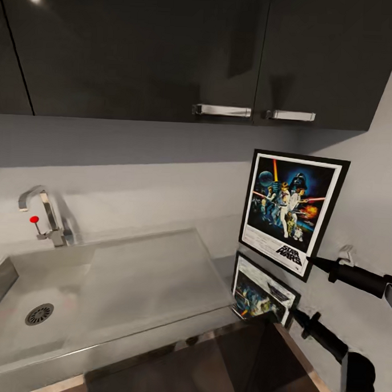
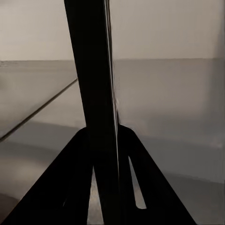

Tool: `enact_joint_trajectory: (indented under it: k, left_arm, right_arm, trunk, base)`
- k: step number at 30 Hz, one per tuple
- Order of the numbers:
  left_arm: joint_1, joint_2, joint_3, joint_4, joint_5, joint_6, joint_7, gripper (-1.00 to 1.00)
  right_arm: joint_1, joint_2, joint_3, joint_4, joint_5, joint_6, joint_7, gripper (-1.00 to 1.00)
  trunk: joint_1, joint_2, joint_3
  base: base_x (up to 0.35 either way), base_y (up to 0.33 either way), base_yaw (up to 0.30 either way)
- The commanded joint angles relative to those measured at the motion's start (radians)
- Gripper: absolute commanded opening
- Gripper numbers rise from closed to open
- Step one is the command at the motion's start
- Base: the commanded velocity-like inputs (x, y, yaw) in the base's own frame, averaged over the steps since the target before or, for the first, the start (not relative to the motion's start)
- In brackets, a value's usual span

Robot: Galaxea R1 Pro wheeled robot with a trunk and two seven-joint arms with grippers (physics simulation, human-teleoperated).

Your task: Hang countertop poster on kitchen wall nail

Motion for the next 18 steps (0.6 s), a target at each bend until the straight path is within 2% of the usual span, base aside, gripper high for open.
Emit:
enact_joint_trajectory:
  k: [1,5,6,9,18]
  left_arm:
    - [0.000,0.000,0.000,-0.002,0.011,-0.002,0.002,1.00]
    - [0.000,0.000,0.000,-0.002,0.011,-0.002,0.002,1.00]
    - [0.000,0.000,0.000,-0.002,0.011,-0.002,0.002,1.00]
    - [0.000,0.000,0.000,-0.002,0.010,-0.002,0.002,1.00]
    - [0.000,0.000,-0.002,-0.003,0.006,-0.002,0.003,1.00]
  right_arm:
    - [-0.001,0.000,-0.002,0.001,0.000,-0.005,0.007,-1.00]
    - [-0.001,0.000,-0.001,-0.001,-0.001,-0.003,0.011,-1.00]
    - [0.004,-0.003,0.000,-0.051,-0.001,0.000,0.015,-1.00]
    - [0.007,-0.006,0.000,-0.087,-0.001,0.003,0.016,-1.00]
    - [0.008,-0.003,0.002,-0.116,-0.001,0.004,0.016,-1.00]
  trunk:
    - [-0.001,-0.001,-0.001]
    - [-0.001,-0.001,-0.001]
    - [-0.001,-0.001,-0.001]
    - [-0.001,-0.001,-0.001]
    - [-0.001,-0.001,-0.001]
  base:
    - [-0.326,0.088,0.000]
    - [-0.326,0.089,0.000]
    - [-0.326,0.096,0.000]
    - [-0.326,0.100,0.014]
    - [-0.324,0.117,0.232]
